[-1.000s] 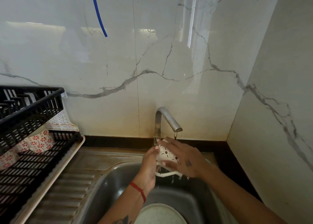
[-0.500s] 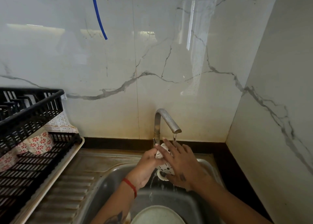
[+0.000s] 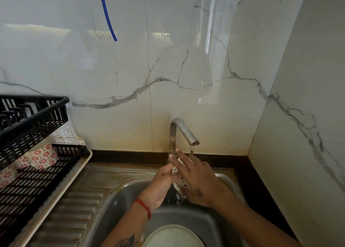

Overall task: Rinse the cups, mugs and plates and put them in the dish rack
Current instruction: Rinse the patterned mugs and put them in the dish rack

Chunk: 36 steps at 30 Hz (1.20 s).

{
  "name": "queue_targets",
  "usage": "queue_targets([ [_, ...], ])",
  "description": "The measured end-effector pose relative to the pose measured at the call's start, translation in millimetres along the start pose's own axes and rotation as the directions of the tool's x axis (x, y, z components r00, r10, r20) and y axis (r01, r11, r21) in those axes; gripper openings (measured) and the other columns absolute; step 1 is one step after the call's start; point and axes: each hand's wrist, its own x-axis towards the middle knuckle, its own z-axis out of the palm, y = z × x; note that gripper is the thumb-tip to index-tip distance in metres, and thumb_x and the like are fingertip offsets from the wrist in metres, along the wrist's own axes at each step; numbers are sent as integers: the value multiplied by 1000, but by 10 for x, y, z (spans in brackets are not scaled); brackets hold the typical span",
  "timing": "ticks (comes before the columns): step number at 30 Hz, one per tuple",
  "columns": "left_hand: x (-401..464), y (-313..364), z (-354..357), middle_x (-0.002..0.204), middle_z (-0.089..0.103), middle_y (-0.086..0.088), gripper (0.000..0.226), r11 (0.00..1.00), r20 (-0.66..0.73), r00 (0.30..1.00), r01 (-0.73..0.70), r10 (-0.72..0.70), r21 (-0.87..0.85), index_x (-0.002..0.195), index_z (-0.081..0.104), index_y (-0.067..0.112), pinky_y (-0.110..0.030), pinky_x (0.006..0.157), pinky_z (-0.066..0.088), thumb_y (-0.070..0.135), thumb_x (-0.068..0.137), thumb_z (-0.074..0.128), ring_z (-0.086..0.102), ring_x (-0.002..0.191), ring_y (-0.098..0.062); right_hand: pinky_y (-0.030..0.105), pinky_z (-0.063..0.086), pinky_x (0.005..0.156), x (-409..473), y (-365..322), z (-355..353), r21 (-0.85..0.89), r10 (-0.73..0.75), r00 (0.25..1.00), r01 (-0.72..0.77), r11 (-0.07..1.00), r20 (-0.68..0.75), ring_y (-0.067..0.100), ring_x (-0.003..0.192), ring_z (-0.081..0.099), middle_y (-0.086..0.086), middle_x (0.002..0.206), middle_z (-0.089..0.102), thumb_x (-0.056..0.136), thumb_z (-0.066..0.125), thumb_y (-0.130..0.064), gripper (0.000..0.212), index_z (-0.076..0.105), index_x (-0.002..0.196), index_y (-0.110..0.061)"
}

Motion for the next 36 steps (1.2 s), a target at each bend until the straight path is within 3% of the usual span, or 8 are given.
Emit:
queue_targets([
  [3, -40, 15, -57, 115, 69, 5, 36, 999, 35, 999, -30, 31, -17, 115, 66, 27, -35, 95, 41, 32, 79, 71, 58, 114, -17, 51, 27, 113, 28, 238, -152, 390, 27, 988, -85, 917, 152, 19, 142, 20, -10, 160, 6, 74, 73, -52, 104, -6, 142, -57],
  [7, -40, 56, -107, 113, 70, -3, 47, 998, 100, 993, -57, 54, 25, 119, 62, 18, -39, 99, 44, 35, 76, 70, 63, 110, -18, 45, 46, 101, 16, 373, -255, 792, 107, 936, -341, 507, 334, 16, 114, 55, -6, 126, 53, 66, 85, -30, 113, 10, 150, -40],
  [12, -32, 33, -108, 119, 66, -1, 41, 997, 81, 996, 18, -24, 73, 126, 55, 26, -39, 101, 46, 19, 86, 64, 57, 116, -19, 36, 49, 92, -20, 142, -70, 409, 317, 946, -314, 857, 64, 17, 114, 52, -3, 139, 44, 66, 77, -52, 114, 0, 149, -38],
  [17, 32, 193, -13, 113, 65, -8, 22, 971, 35, 999, 33, -42, 235, 110, 62, 16, -42, 95, 51, 9, 89, 62, 60, 109, -23, 42, 28, 112, -30, -176, 266, 112, 374, 923, -363, 925, -96, 28, 141, 23, 5, 158, 11, 76, 70, -53, 116, -16, 149, -26],
  [21, -35, 69, -66, 107, 70, -7, 22, 991, 9, 999, 43, -45, 124, 110, 65, 13, -42, 89, 52, 14, 88, 64, 63, 106, -25, 41, 31, 112, -32, 34, 150, 320, 172, 984, -174, 931, 34, 19, 141, 24, -6, 159, 10, 65, 77, -57, 120, -4, 151, -32],
  [26, -80, -23, -80, 106, 72, -6, 41, 999, 13, 1000, -9, 9, -43, 113, 66, 13, -31, 84, 52, 29, 75, 68, 66, 104, -22, 41, 52, 94, -93, 265, -19, 775, 155, 962, -272, 571, 224, 15, 115, 54, -6, 134, 47, 55, 86, -42, 121, 9, 148, -42],
  [31, -54, -115, 60, 112, 69, -10, 45, 960, -102, 992, 45, -76, -275, 116, 64, 23, -40, 78, 56, 35, 73, 70, 62, 108, -30, 37, 54, 88, -113, 129, 27, 742, 334, 934, -312, 593, 126, 11, 105, 57, -11, 117, 54, 58, 83, -44, 112, 17, 148, -34],
  [36, 19, -153, 286, 116, 65, -15, 67, 844, -105, 965, 155, -241, -513, 124, 45, 33, -54, 86, 53, 33, 66, 78, 63, 106, -34, 39, 45, 101, -59, 28, -28, 534, 333, 942, -302, 790, 42, 19, 130, 42, -1, 148, 36, 72, 75, -46, 109, 4, 153, -29],
])
